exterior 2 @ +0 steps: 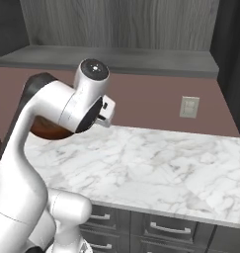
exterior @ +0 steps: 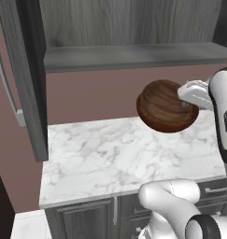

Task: Pick up the bowls on the counter and stack them on top of one another in the open cabinet. Place the smaller bowl on top of the larger bowl.

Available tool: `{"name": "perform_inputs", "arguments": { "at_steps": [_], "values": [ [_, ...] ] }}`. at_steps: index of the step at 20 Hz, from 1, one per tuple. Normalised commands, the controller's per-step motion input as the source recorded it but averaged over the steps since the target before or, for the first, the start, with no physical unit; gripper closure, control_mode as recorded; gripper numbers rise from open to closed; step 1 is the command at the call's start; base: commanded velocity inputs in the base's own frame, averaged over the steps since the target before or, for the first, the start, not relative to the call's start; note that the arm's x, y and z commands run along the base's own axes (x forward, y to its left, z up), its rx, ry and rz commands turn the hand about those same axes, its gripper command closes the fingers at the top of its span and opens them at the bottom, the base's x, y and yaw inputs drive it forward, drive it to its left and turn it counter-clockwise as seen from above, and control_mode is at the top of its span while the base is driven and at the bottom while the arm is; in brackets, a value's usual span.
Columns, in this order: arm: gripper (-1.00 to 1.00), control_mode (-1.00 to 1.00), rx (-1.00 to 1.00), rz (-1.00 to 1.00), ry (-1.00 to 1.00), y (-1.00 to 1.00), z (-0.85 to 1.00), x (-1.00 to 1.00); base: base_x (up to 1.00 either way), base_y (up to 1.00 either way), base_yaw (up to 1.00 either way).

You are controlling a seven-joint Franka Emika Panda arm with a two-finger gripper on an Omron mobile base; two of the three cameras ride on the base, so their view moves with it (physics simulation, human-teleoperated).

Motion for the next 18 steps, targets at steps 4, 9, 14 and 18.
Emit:
{"name": "perform_inputs", "arguments": {
  "at_steps": [4, 9, 14, 18],
  "values": [
    [1.0, -1.0, 0.05, 0.06, 0.0, 0.06, 0.45, -0.44, 0.0, 0.0, 0.0],
    [1.0, -1.0, 0.08, 0.03, -0.06, 0.0, 0.62, -0.58, 0.0, 0.0, 0.0],
    [1.0, -1.0, 0.1, 0.0, -0.17, 0.02, 0.72, -0.28, 0.0, 0.0, 0.0],
    [1.0, -1.0, 0.1, -0.08, -0.15, 0.04, 0.61, 0.01, 0.0, 0.0, 0.0]
  ]
}}
